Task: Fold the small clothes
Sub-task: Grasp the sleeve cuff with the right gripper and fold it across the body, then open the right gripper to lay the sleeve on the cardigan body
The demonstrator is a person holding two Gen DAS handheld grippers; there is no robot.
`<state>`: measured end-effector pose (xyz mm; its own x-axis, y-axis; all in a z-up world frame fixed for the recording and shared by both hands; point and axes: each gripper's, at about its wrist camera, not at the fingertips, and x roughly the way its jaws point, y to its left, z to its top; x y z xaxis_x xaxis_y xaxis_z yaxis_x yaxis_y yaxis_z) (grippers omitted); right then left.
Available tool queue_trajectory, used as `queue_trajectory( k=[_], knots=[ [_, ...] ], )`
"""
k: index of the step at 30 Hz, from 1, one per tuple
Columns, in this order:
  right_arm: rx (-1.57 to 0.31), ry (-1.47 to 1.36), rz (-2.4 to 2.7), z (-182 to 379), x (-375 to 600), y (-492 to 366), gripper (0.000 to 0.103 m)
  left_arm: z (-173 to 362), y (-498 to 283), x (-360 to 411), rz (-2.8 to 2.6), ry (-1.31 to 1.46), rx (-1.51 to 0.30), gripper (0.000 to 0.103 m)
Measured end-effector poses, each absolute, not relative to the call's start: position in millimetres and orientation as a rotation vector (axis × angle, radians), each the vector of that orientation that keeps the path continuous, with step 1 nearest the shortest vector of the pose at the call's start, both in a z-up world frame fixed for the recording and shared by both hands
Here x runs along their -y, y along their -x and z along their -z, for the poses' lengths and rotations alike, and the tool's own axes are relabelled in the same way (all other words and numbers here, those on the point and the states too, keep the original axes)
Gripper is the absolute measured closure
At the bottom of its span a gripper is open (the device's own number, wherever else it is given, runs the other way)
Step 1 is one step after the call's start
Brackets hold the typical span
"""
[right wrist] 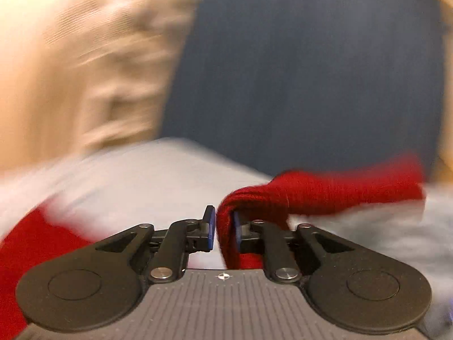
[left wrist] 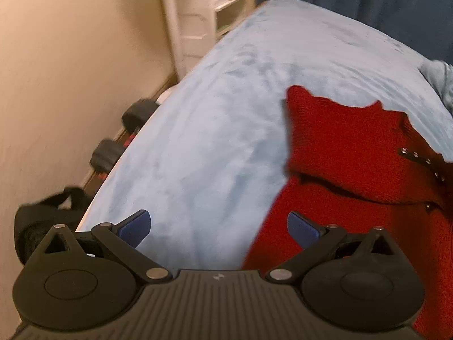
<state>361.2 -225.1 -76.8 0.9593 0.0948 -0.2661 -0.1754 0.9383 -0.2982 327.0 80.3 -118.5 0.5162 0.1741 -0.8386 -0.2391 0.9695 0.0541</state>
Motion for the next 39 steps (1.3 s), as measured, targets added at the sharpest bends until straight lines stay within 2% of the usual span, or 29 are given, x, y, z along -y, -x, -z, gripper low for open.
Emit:
queue_trajectory(
  k=[2,5,7,13,17,21,25,27,28,29,30,32,35,37,39],
  knots=[
    [-0.372,0.468,-0.298,119.3,168.0,-353.6,0.049,120.5,-321.6,-91.6,-0.25,0.075,-1.007,0.0],
    [-0.495,0.518,-0.33,155.0,145.9,-339.9,0.048,123.7,-316.9,-103.3,-0.246,0.051,-1.003,0.0],
    [-0.532,0.453,-0.285,150.6,169.8,-338.8,0.047,126.4,-320.5,-107.8,-0.233,0.047,-0.987,0.0],
    [-0.593,-0.075,0.102,99.9,344.7,-359.3,0.047,122.5,-367.4,-84.4,-0.054,0.132,-0.863,0.0],
    [-0.651,-0.284,0.238,97.9,428.0,-408.3,0.046,127.2,-426.8,-50.6,0.041,0.165,-0.852,0.0],
    [-0.749,-0.333,0.092,110.0,422.3,-461.0,0.046,138.5,-470.7,-18.6,0.068,0.163,-0.904,0.0],
    [-0.832,-0.294,0.05,130.1,386.9,-503.3,0.033,152.3,-484.9,2.1,0.087,0.111,-0.937,0.0],
    [-0.928,-0.246,0.084,142.1,380.1,-526.4,0.039,161.2,-486.3,8.3,0.103,0.091,-0.956,0.0],
    [-1.01,-0.231,0.093,151.1,377.3,-535.5,0.072,164.6,-485.6,11.0,0.111,0.079,-0.965,0.0],
    [-1.106,-0.232,0.091,159.2,376.8,-538.2,0.084,168.0,-485.0,12.8,0.121,0.07,-0.973,0.0],
    [-1.111,-0.24,0.073,157.5,377.3,-534.3,0.086,170.1,-483.9,12.9,0.136,0.065,-0.975,0.0],
    [-1.002,-0.212,-0.004,135.2,379.1,-517.1,0.089,171.8,-481.7,15.0,0.164,0.05,-0.966,0.0],
    [-0.72,-0.251,-0.016,98.1,399.2,-489.8,0.09,170.2,-482.2,16.8,0.157,0.027,-0.917,0.0],
    [-0.551,-0.191,0.062,99.9,404.0,-479.5,0.089,169.6,-484.9,16.6,0.129,0.03,-0.9,0.0],
    [-0.595,-0.101,0.201,128.9,404.6,-490.6,0.085,171.4,-488.8,13.6,0.109,0.05,-0.921,0.0]
  ],
)
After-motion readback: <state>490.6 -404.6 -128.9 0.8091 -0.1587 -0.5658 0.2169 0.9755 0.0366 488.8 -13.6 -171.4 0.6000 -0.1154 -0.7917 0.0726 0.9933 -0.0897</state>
